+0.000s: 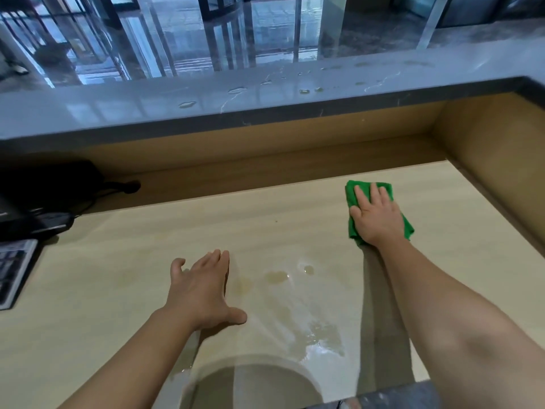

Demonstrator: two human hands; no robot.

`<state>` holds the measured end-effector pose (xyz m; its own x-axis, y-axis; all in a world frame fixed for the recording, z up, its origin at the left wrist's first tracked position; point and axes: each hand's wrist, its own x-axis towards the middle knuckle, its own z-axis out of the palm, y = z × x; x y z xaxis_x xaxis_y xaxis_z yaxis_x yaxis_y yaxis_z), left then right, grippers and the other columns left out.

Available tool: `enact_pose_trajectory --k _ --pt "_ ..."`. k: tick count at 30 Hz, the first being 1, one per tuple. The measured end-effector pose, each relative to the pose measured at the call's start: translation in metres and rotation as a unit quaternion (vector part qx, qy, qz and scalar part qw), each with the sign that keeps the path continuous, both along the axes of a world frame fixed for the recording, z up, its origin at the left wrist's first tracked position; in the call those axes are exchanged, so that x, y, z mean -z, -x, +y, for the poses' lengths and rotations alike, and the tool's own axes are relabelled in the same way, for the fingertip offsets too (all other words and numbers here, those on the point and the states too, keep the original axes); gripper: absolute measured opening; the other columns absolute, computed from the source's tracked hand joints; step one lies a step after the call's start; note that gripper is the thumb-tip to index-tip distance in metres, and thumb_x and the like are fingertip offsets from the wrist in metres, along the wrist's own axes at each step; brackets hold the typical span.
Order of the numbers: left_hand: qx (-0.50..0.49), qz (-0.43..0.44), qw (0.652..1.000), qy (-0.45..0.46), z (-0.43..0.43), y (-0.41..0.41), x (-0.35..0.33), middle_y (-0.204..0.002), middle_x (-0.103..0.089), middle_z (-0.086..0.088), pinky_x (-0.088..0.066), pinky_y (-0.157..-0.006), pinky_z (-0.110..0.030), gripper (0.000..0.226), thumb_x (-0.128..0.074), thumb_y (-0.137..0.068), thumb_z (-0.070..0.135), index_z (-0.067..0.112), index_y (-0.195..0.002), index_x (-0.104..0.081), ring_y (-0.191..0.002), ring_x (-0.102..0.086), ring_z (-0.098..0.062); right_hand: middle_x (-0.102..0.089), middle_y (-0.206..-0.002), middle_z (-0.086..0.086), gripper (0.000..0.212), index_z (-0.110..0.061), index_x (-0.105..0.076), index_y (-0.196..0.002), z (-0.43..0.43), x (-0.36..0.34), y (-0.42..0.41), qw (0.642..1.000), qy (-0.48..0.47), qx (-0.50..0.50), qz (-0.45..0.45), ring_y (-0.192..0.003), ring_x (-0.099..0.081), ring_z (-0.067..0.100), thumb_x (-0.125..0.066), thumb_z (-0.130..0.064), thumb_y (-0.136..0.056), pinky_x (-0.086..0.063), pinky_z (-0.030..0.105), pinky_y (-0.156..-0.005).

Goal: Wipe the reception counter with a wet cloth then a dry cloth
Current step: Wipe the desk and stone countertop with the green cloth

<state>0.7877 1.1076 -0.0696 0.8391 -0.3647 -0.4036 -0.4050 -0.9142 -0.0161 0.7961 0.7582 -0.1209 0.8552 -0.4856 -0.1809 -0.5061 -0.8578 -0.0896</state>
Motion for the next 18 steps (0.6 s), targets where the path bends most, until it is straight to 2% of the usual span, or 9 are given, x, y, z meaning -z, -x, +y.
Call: enact_pose_trajectory --k 3,6,8,10,12,13,15,18 --pt "-0.007 0.000 1.000 0.002 -0.002 0.006 0.004 -0.161 -0.011 0.005 -0.002 -0.113 -0.048 0.120 -0.065 -0.062 0.075 0.020 -0.152 -0.007 -0.147 -0.011 -0.009 0.011 -0.163 0.007 0.057 -0.030 0.003 -0.156 0.027 0.000 -0.002 0.998 -0.012 0.057 0.006 -0.150 0.009 0.028 -0.015 -0.040 -0.103 -0.002 0.047 -0.121" --pt "-0.013 0.004 1.000 0.001 -0.002 0.002 0.009 -0.159 -0.016 0.007 -0.004 -0.112 -0.048 0.120 -0.068 -0.060 0.074 0.021 -0.150 -0.010 -0.146 -0.016 -0.009 0.014 -0.162 0.009 0.057 -0.027 0.005 -0.156 0.080 0.000 -0.007 0.999 -0.005 0.048 -0.001 -0.149 0.010 0.030 -0.015 -0.039 -0.103 -0.001 0.049 -0.120" --pt "-0.015 0.004 1.000 0.005 -0.002 0.000 0.011 -0.153 -0.028 0.008 -0.007 -0.111 -0.049 0.114 -0.069 -0.058 0.074 0.022 -0.146 -0.018 -0.143 -0.024 -0.010 0.015 -0.162 0.010 0.058 -0.027 0.007 -0.156 0.127 0.000 -0.010 1.000 0.000 -0.008 -0.004 -0.149 0.011 0.031 -0.015 -0.039 -0.104 0.000 0.049 -0.120" --pt "-0.017 -0.004 1.000 0.019 -0.003 0.000 0.012 -0.139 -0.043 0.009 -0.011 -0.109 -0.048 0.100 -0.072 -0.055 0.073 0.023 -0.132 -0.031 -0.135 -0.036 -0.012 0.017 -0.161 0.010 0.058 -0.028 0.009 -0.155 0.176 0.002 -0.012 0.996 0.003 -0.090 -0.011 -0.149 0.013 0.032 -0.015 -0.041 -0.104 0.002 0.051 -0.120" --pt "-0.021 -0.011 0.999 0.034 -0.005 0.000 0.011 -0.129 -0.050 0.010 -0.013 -0.108 -0.048 0.089 -0.075 -0.054 0.070 0.026 -0.120 -0.036 -0.129 -0.043 -0.013 0.020 -0.160 0.009 0.058 -0.029 0.010 -0.155 0.214 0.004 -0.013 0.983 -0.005 -0.184 -0.005 -0.148 0.017 0.031 -0.014 -0.042 -0.104 0.002 0.052 -0.119" --pt "-0.021 -0.010 0.999 0.038 -0.005 0.000 0.010 -0.129 -0.051 0.011 -0.012 -0.108 -0.048 0.089 -0.076 -0.053 0.069 0.028 -0.121 -0.036 -0.129 -0.043 -0.013 0.021 -0.160 0.008 0.057 -0.029 0.010 -0.155 0.225 0.006 -0.014 0.975 -0.009 -0.222 0.004 -0.148 0.018 0.030 -0.015 -0.041 -0.104 0.003 0.052 -0.120" --pt "-0.021 -0.005 0.999 0.031 -0.005 -0.001 0.009 -0.132 -0.050 0.011 -0.010 -0.110 -0.049 0.090 -0.076 -0.054 0.069 0.030 -0.124 -0.035 -0.130 -0.042 -0.013 0.020 -0.161 0.004 0.056 -0.032 0.007 -0.155 0.227 0.005 -0.015 0.964 -0.019 -0.263 0.014 -0.148 0.019 0.027 -0.015 -0.042 -0.104 0.004 0.049 -0.120" --pt "-0.022 -0.009 1.000 0.006 -0.007 -0.002 0.007 -0.121 -0.054 0.008 -0.009 -0.111 -0.050 0.081 -0.075 -0.054 0.071 0.025 -0.109 -0.037 -0.123 -0.048 -0.017 0.016 -0.162 0.001 0.054 -0.036 0.005 -0.154 0.195 0.003 -0.010 0.959 -0.022 -0.282 -0.003 -0.149 0.015 0.021 -0.015 -0.044 -0.104 0.003 0.045 -0.121"
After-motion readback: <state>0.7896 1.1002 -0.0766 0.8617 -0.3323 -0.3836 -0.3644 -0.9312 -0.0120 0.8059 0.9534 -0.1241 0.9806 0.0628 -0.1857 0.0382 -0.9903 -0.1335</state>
